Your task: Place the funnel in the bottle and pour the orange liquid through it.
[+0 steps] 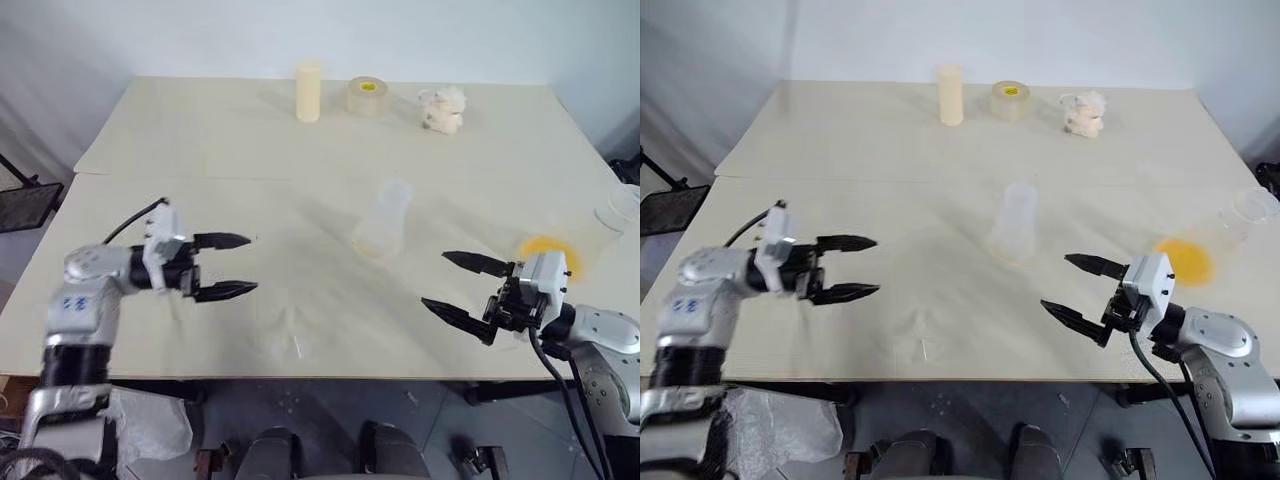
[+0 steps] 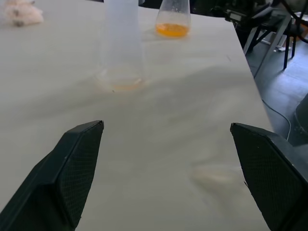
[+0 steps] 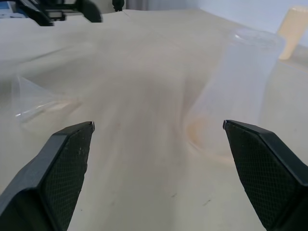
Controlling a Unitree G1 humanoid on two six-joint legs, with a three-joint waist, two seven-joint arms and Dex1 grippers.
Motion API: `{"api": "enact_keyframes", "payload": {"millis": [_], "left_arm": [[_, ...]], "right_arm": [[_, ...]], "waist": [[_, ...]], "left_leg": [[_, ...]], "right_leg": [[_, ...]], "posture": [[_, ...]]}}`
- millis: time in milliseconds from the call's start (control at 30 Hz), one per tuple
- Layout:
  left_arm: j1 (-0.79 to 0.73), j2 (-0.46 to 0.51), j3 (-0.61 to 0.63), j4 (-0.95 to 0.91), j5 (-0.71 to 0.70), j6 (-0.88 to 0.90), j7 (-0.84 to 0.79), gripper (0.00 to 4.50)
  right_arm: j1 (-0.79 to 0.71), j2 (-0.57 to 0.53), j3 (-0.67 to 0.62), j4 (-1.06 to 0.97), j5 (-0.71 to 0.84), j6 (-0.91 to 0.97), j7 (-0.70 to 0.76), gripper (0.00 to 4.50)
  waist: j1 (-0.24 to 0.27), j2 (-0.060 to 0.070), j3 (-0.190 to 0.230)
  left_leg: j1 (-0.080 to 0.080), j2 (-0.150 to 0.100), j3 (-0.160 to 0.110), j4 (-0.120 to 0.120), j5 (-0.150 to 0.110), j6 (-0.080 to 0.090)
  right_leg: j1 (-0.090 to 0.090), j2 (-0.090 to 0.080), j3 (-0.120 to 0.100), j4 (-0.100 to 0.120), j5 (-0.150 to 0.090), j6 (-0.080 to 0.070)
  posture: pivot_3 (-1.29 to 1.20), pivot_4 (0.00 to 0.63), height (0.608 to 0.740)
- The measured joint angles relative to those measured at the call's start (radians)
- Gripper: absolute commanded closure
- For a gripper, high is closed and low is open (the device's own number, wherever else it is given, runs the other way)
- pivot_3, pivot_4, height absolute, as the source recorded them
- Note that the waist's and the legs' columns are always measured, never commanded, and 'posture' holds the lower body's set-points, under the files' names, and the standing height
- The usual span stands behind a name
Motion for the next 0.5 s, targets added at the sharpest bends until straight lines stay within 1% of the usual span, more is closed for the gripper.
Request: {"api": "enact_keyframes", "payload": {"millis": [100, 200, 367, 500], "left_arm": [[0.147, 0.048, 0.041, -0.068, -0.023, 0.014, -0.001, 0.02], [0.225, 0.058, 0.047, -0.113, -0.030, 0.018, 0.001, 0.02], [0.219, 0.060, 0.026, -0.200, -0.030, 0.026, 0.052, 0.02], [0.206, 0.059, -0.026, -0.267, -0.029, 0.054, 0.096, 0.02]], "right_arm": [[-0.010, -0.005, -0.001, 0.019, 0.000, 0.007, 0.018, 0.00], [-0.032, -0.005, 0.004, 0.027, 0.000, 0.015, 0.031, 0.00], [-0.067, -0.005, 0.027, 0.051, -0.002, 0.019, 0.046, 0.00], [-0.069, -0.005, 0.035, 0.053, -0.002, 0.020, 0.047, 0.00]], "waist": [[0.001, 0.001, 0.000], [0.005, 0.001, 0.000], [0.004, 0.001, 0.000], [0.000, 0.001, 0.000]], "left_leg": [[0.001, 0.000, 0.000, 0.000, 0.000, 0.000], [0.000, 0.000, 0.000, 0.000, 0.000, 0.000], [0.000, -0.001, 0.000, 0.000, 0.000, 0.000], [0.001, -0.001, 0.001, -0.001, 0.000, -0.001]], "right_leg": [[0.000, 0.000, 0.000, 0.000, 0.000, 0.000], [0.001, 0.000, 0.001, 0.000, 0.000, 0.000], [0.000, 0.000, 0.001, 0.000, 0.000, 0.000], [0.000, 0.000, 0.001, 0.000, 0.000, 0.000]], "posture": [[0.00, 0.150, 0.740], [0.00, 0.150, 0.740], [0.00, 0.150, 0.740], [0.00, 0.150, 0.740]]}}
